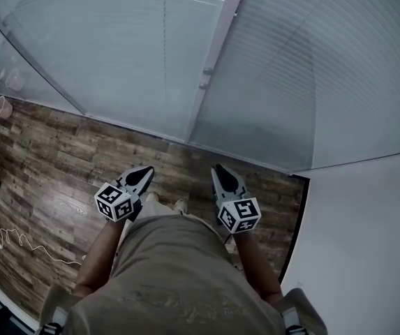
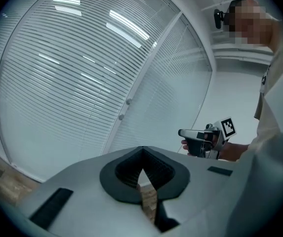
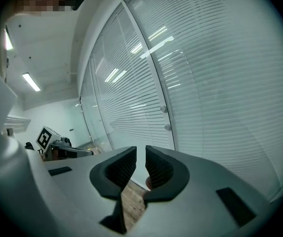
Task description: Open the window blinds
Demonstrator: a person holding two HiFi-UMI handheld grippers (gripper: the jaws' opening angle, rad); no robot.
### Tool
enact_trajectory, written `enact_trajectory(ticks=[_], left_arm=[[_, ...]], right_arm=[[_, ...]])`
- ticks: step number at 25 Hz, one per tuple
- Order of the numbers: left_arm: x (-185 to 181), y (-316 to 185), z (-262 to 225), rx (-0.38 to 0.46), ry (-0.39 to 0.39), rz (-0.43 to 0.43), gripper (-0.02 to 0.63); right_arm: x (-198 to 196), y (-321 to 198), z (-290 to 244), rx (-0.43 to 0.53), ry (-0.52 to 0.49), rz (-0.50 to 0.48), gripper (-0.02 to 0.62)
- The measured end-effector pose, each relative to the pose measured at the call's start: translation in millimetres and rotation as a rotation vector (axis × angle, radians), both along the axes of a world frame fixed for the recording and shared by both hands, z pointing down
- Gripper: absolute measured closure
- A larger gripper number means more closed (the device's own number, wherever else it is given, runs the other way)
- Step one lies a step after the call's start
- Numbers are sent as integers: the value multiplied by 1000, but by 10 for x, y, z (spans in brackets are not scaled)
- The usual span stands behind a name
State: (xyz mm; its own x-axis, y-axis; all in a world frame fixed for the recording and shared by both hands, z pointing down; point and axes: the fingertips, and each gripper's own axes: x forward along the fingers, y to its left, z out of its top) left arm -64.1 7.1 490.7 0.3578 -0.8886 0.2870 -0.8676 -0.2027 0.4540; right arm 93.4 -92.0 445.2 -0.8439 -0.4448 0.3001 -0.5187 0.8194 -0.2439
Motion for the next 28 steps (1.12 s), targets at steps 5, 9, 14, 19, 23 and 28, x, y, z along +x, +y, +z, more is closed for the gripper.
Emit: enact_trajectory(ticks=[5, 9, 14, 19, 23, 28], left_arm=[[186, 7, -57, 0, -4, 5, 592], [335, -46, -7, 3, -14, 24, 592], [462, -138, -49, 9, -29, 48, 592], [466, -289, -133, 16, -48, 45, 592], [435, -334, -65, 25, -50, 30, 592], [407, -364, -37, 7, -46, 37, 592]], right_arm=[[301, 20, 3, -14, 3, 35, 551], [538, -26, 61, -10, -6, 72, 551], [737, -87, 38, -13, -25, 114, 551], [774, -103, 119, -59, -6, 93, 551], [687, -118, 314, -68, 35, 44, 551], [554, -151, 369, -92, 64, 9, 551]])
